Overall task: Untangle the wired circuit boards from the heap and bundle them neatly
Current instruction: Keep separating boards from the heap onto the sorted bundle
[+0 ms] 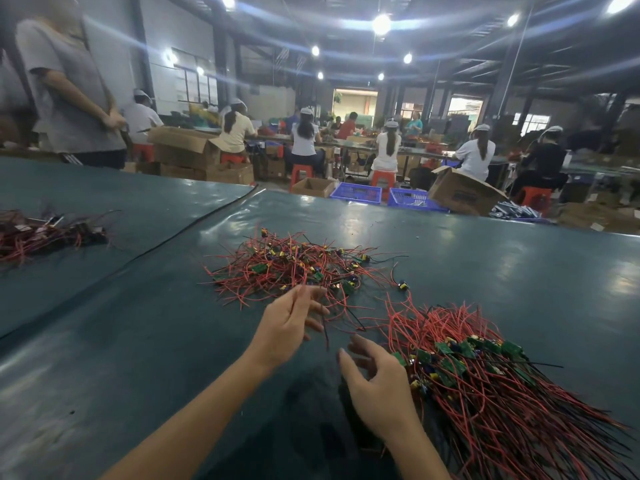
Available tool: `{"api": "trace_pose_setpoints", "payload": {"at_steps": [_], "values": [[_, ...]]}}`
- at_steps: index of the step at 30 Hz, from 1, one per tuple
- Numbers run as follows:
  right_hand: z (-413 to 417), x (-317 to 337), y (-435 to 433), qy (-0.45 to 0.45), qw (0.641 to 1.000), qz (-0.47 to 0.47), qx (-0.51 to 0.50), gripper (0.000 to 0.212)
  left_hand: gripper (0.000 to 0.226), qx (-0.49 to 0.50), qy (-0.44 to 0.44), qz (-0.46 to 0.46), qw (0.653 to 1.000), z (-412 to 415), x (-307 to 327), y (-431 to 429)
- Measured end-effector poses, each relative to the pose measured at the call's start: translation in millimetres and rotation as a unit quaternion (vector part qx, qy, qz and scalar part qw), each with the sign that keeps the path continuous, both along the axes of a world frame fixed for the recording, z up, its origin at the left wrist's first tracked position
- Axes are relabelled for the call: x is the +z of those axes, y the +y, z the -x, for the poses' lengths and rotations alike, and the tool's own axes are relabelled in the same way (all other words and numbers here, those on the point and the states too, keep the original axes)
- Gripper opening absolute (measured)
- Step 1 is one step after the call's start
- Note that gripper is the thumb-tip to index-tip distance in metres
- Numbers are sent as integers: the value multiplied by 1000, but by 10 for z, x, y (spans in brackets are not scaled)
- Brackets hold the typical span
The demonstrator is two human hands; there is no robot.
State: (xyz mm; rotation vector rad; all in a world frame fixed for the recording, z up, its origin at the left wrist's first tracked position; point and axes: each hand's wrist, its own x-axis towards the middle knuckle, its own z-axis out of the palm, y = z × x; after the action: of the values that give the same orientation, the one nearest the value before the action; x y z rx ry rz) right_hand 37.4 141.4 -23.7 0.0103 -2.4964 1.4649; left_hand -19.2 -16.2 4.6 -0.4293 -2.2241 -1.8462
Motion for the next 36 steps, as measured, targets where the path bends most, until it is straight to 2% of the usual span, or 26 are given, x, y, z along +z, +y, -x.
{"api": "trace_pose_setpoints", "payload": {"at_steps": [4, 6, 8, 12, 16, 17, 20, 23, 26, 29, 32, 34, 36], "values": [[-31, 37, -51, 34, 997, 70, -3, 23, 40, 21, 102, 67, 992, -213, -180, 32], [-43, 54, -42, 51, 994, 99, -12, 16, 37, 28, 144, 129, 981, -263, -191, 14], [-62, 84, -48, 54, 988, 146, 7, 16, 34, 31, 197, 204, 958, -313, -194, 13], [-90, 115, -111, 44, 970, 228, 69, 30, 31, 32, 297, 329, 896, -387, -181, 16], [-97, 115, -122, 36, 969, 237, 53, 6, 30, 10, 334, 423, 842, -407, -122, -6], [-92, 108, -114, 31, 972, 229, 44, 10, 31, 4, 339, 433, 835, -411, -114, -19], [-85, 86, -75, 44, 984, 174, 10, 23, 24, -21, 337, 379, 862, -430, -112, -34], [-90, 64, -64, 73, 990, 122, 7, 16, 20, 31, 330, 312, 890, -416, -106, -3], [-126, 86, -85, 132, 988, 84, 16, 14, 34, 55, 314, 338, 885, -374, -110, -9], [-166, 137, -98, 212, 976, 49, 8, 12, 33, 43, 303, 341, 889, -368, -150, -28], [-192, 169, -113, 259, 964, 61, -2, 3, 29, 82, 231, 224, 943, -350, -158, -15], [-210, 185, -119, 308, 950, 49, -28, 13, 19, 119, 172, 132, 969, -306, -154, -30], [-247, 197, -150, 363, 930, 29, -48, 22, 24, 153, 111, 72, 979, -254, -156, -68]]}}
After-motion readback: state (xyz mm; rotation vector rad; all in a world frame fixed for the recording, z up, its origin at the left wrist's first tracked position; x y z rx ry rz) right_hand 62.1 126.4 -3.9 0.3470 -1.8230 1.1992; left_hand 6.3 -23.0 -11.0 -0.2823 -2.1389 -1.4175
